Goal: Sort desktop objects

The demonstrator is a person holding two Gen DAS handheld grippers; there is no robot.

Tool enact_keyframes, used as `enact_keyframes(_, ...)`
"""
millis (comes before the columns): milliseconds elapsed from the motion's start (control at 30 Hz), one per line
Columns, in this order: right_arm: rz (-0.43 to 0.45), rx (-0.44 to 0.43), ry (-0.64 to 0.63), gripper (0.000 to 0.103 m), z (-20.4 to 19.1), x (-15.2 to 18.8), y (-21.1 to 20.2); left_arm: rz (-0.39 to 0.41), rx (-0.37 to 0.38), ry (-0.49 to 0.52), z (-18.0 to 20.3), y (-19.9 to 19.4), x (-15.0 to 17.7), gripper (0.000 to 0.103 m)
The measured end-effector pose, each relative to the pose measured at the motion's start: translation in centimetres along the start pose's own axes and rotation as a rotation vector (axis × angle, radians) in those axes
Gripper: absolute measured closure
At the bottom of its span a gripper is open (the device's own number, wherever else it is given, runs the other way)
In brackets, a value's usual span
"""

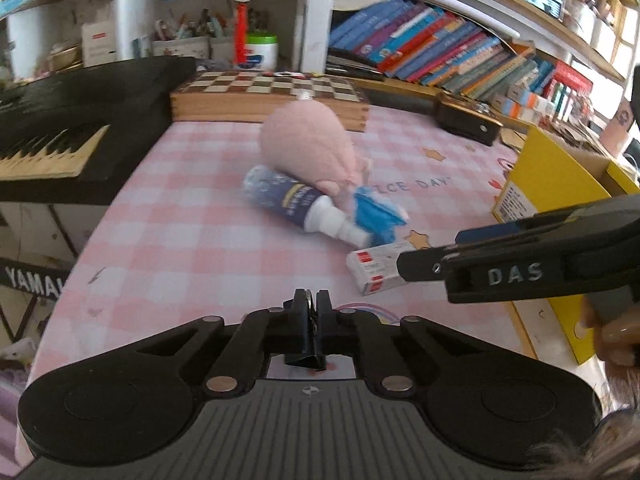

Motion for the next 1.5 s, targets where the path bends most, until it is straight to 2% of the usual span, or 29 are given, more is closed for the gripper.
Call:
enact_keyframes(267,-0.024,0.02,-0.003,0.042,-1.5,0.3,2.7,0.019,-0.051,-0.1,-2.7,-1.7,-0.1,0.101)
enact_keyframes(467,-0.017,0.067,-0.027,0.043,-2.0,0.5,3.5,0.039,-0.057,-0.123,-3.3,-2.5,-0.5,0.101)
enact_keyframes(500,-0.014,0.076,-0.036,0.046,-2.1,0.6,3.5,0.042,-0.055,-0.124,-3.3,-2.6,-0.6,0.101)
enact_keyframes(633,-0.014,0.073,-0.043,0.049,-2.2,0.6,3.4,0.048,-0.049,-0.127,-3.3,-2.8,-0.7,0.101)
enact_keyframes(833,0.013,0.057,-0.033,0.049,-2.0,0.5,1.4,0.06,-0.026,-0.121,-3.2,-3.4,-1.0,0.101)
enact_keyframes(1167,0.091,0.066,-0.012,0.049,-1.6,0.4,-3.7,0.126,0.042,-0.086,-2.2,-5.8,-2.0,0.101)
enact_keyframes(1500,0.129,0.06,-0.002,0.049,-2.8,2.4,-8.4,0.169,0.11,-0.055,-1.9,-8.5,-1.4,0.101)
Point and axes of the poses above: each gripper's, at about its wrist camera, not at the fingertips, and y roughly the way its jaws point, z to its right, x to its underside, the point moved 3 cm from there along y, roughly the way its jaws point, and after that the axes turned 3 degrees about y, right-handed, at the moved point
